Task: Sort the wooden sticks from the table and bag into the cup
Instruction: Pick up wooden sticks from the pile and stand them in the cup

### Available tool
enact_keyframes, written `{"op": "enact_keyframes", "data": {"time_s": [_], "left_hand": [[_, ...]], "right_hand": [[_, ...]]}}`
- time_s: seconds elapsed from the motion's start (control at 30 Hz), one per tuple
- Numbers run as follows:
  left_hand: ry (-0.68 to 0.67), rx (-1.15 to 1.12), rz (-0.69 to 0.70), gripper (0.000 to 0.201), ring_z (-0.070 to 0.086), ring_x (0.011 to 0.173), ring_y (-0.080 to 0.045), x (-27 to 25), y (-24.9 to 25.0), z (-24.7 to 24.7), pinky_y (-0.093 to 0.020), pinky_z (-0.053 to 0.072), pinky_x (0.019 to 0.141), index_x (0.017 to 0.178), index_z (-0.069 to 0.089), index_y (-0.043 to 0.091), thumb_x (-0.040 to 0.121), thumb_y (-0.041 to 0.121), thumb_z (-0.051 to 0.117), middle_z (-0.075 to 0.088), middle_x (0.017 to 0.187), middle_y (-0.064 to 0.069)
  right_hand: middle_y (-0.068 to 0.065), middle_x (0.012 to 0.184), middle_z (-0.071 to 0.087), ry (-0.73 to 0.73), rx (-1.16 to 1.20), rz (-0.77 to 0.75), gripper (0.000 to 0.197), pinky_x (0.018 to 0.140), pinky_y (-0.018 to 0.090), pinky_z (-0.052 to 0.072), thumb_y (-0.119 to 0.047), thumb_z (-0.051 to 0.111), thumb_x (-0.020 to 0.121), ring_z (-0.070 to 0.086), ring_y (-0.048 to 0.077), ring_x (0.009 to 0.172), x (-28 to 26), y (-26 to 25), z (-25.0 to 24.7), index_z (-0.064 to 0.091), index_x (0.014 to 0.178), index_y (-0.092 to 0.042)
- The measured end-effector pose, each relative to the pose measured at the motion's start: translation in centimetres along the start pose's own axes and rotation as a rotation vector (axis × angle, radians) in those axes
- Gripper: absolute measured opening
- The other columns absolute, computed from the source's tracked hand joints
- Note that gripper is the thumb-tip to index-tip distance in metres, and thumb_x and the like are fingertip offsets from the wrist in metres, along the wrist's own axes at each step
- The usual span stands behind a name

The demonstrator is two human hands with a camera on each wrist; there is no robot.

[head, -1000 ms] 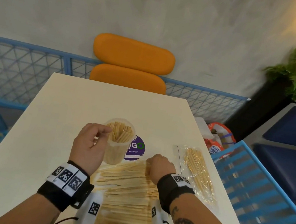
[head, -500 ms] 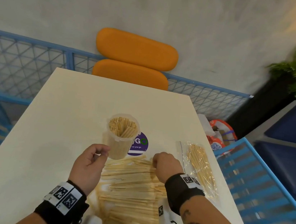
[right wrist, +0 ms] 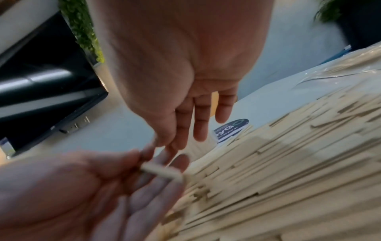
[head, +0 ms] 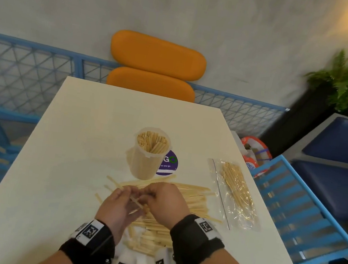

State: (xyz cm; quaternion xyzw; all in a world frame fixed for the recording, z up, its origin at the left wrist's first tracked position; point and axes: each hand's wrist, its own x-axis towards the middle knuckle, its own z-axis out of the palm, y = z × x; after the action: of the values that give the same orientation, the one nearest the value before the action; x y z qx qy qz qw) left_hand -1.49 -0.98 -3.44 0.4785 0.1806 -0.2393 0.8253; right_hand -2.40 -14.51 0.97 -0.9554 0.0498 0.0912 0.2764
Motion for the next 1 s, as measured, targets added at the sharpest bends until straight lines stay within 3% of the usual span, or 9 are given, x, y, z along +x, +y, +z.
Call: {"op": "enact_keyframes", "data": {"time_s": [0.1,0.2,0.4,0.6,0.77,1.0], "left_hand": [[0.138,-0.058,-0.009,0.028,0.07,0.092,-0.034,0.3,1.1,-2.2,-0.044,0.055,0.082,0.099,0.055,0.005,0.109,0.022,0.036,0.072,0.102,-0.02],[0.17,-0.052,-0.005,0.029,0.07,0.092,-0.036,0.3,1.6,-3.6,-0.044,0.054,0.081,0.097,0.055,0.005,0.109,0.022,0.035,0.071,0.102,-0.022],[0.187,-0.024,0.002,0.028,0.07,0.089,-0.034,-0.4,2.2,-4.3,-0.041,0.055,0.08,0.096,0.055,0.006,0.109,0.021,0.035,0.072,0.099,-0.02],[0.191,-0.01,0.011,0.027,0.071,0.089,-0.033,-0.2,2.6,-4.0,-0.042,0.055,0.083,0.097,0.056,0.006,0.108,0.022,0.037,0.072,0.098,-0.019],[0.197,0.001,0.011,0.027,0.072,0.092,-0.035,0.0,2.3,-3.6,-0.044,0.055,0.087,0.099,0.057,0.005,0.108,0.022,0.039,0.073,0.097,-0.019],[0.191,0.022,0.011,0.027,0.072,0.089,-0.036,0.3,1.9,-2.8,-0.046,0.055,0.088,0.1,0.059,0.005,0.108,0.023,0.04,0.072,0.094,-0.019]], "right_hand": [[-0.003,0.12,0.067,0.059,-0.268,-0.039,0.025,0.097,0.041,0.047,-0.027,0.056,0.097,0.058,0.022,0.111,1.4,0.0,-0.3,0.069,0.119,-0.028],[0.006,0.124,0.062,-0.005,-0.437,-0.014,0.04,0.097,0.041,0.046,-0.013,0.053,0.096,0.054,0.029,0.113,3.0,-0.1,-0.9,0.06,0.133,-0.029],[0.008,0.117,0.065,-0.08,-0.399,0.047,0.041,0.088,0.038,0.052,-0.014,0.051,0.094,0.061,0.032,0.103,5.1,-0.5,0.2,0.062,0.127,-0.034],[0.008,0.128,0.06,-0.167,-0.408,0.025,0.049,0.095,0.04,0.052,-0.006,0.051,0.092,0.061,0.03,0.112,6.4,-0.4,0.4,0.055,0.137,-0.027],[0.007,0.111,0.061,-0.185,-0.642,-0.047,0.032,0.089,0.039,0.052,0.0,0.057,0.087,0.062,0.029,0.102,6.7,0.1,0.4,0.067,0.112,-0.017],[0.006,0.11,0.061,-0.112,-0.723,-0.126,0.027,0.086,0.04,0.044,-0.007,0.054,0.091,0.058,0.028,0.104,6.0,1.2,0.7,0.067,0.112,-0.018]]}}
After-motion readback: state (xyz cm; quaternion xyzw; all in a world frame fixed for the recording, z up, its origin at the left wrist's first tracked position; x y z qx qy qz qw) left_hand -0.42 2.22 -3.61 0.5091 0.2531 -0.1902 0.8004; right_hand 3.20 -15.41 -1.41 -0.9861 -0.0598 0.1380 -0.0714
